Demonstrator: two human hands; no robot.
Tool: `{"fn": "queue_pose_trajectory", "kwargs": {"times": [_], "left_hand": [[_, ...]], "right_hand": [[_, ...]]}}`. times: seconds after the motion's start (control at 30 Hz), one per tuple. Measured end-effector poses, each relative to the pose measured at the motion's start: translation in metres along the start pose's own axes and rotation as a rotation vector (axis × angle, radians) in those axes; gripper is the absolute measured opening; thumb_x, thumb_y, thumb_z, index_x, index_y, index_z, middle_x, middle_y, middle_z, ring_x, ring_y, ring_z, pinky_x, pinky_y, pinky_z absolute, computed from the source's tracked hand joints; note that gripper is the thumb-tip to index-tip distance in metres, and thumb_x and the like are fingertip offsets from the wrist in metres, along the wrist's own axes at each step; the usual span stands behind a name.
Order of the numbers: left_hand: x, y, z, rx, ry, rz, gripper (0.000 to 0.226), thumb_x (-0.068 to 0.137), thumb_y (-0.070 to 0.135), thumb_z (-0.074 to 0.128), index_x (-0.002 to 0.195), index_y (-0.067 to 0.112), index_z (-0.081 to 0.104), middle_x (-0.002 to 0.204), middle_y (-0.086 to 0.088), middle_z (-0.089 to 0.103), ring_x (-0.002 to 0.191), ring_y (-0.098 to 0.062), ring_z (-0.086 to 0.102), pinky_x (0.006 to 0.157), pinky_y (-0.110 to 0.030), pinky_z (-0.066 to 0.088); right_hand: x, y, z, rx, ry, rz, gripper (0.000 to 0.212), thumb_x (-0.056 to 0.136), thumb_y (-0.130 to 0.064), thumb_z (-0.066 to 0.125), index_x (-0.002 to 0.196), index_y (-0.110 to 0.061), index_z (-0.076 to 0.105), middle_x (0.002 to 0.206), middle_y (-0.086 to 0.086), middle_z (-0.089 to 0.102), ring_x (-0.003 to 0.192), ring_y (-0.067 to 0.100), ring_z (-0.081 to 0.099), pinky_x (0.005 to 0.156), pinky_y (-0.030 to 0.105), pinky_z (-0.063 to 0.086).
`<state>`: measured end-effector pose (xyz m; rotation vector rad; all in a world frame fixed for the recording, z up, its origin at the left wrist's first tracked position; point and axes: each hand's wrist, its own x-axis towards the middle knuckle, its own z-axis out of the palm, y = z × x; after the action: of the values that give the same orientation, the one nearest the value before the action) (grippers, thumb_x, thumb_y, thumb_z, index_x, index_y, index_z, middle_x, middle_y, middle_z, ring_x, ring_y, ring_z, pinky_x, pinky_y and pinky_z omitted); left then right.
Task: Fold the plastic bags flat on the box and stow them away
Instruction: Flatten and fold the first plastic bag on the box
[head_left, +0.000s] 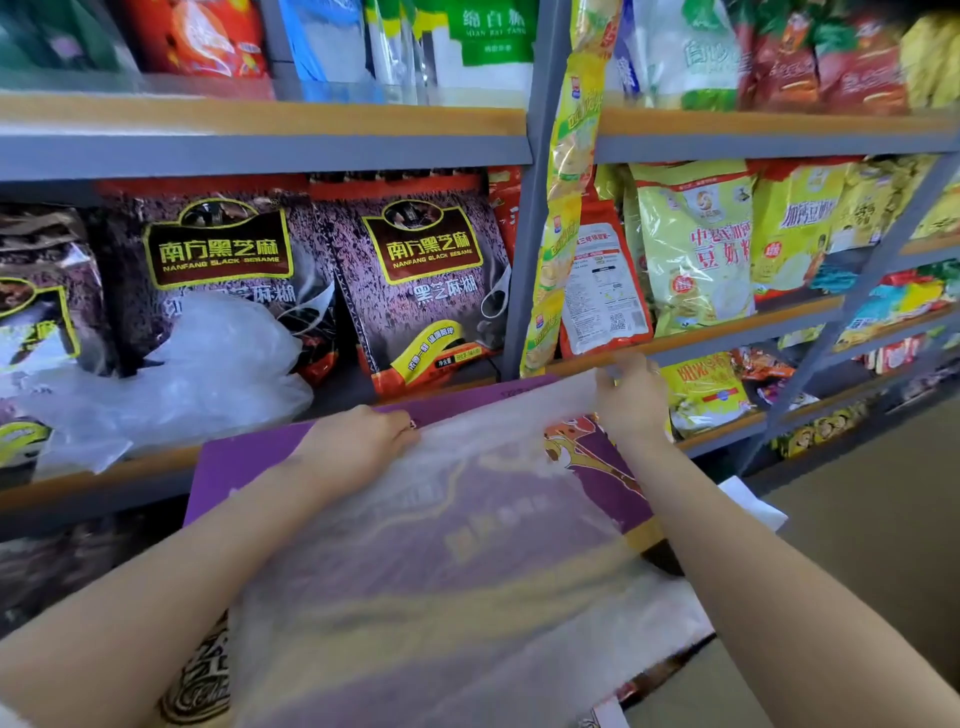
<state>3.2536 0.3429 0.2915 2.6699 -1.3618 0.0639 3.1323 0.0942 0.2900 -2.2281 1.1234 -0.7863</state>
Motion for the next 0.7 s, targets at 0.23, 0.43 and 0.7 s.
{"fn": "queue_pose_trajectory", "kwargs": {"times": [0.23,0.43,0.7], "left_hand": [[0.022,-0.012,0.003,0.244,0.082,-0.01,0.029,0.099,0.032,0.032,0.114,0.012,0.044,0.105,-0.012,0.062,0.09,-0.035,0.061,0.059,-0.035,0.036],[0.011,-0.05,0.009,0.03,0.146,-0.127,0.034,0.096,0.04,0.034,0.108,0.01,0.045,0.096,-0.017,0.064,0.087,-0.037,0.062,0.062,-0.039,0.044],[-0.028,-0.087,0.002,0.169,0.112,-0.239,0.042,0.095,0.042,0.04,0.124,0.011,0.045,0.1,-0.014,0.065,0.088,-0.033,0.063,0.057,-0.031,0.037]], "right_hand": [[-0.063,-0.078,0.047,-0.09,-0.585,-0.736,0.045,0.099,-0.021,0.038,0.142,-0.005,0.035,0.151,0.011,0.031,0.14,0.023,0.027,0.113,0.03,0.018],[-0.068,-0.08,0.083,-0.48,-0.711,-0.699,0.059,0.099,-0.046,0.02,0.15,-0.02,0.004,0.159,-0.003,-0.002,0.146,0.013,-0.002,0.118,0.034,0.001],[-0.056,-0.072,0.078,-0.579,-0.687,-0.605,0.068,0.094,-0.059,0.017,0.15,-0.026,0.0,0.159,-0.003,-0.006,0.146,0.014,-0.005,0.118,0.037,0.0]]}}
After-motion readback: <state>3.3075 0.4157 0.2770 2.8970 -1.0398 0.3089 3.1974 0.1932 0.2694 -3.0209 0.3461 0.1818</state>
